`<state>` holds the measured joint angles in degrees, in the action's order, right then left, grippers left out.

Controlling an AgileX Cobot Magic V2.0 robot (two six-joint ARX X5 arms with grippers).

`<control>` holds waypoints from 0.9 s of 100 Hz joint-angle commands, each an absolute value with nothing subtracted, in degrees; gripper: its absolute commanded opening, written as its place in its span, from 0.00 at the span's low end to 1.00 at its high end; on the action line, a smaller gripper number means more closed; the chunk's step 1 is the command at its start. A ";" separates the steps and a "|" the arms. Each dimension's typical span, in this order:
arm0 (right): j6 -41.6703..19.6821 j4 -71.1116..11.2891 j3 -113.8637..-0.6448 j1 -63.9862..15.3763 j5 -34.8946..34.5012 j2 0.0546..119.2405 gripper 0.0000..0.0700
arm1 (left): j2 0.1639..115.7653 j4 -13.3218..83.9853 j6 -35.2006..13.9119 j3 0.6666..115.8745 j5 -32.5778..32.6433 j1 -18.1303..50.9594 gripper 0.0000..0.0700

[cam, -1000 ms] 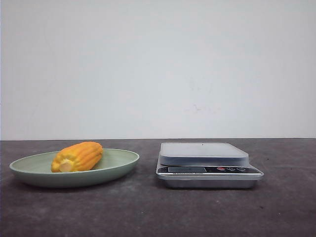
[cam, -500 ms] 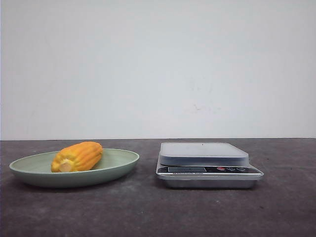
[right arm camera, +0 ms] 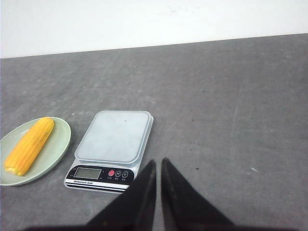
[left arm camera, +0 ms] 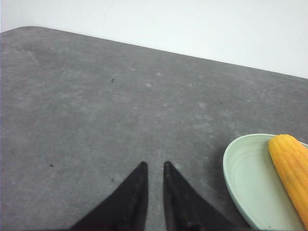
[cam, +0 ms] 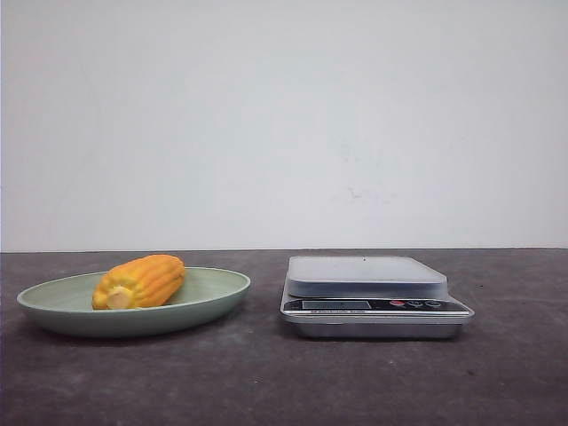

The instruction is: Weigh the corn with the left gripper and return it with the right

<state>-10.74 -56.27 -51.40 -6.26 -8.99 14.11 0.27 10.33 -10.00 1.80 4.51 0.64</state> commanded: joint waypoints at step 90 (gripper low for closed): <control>-1.30 -7.90 -0.58 -0.49 -4.19 0.23 0.02 | 0.19 10.66 -9.69 0.80 4.45 0.64 0.02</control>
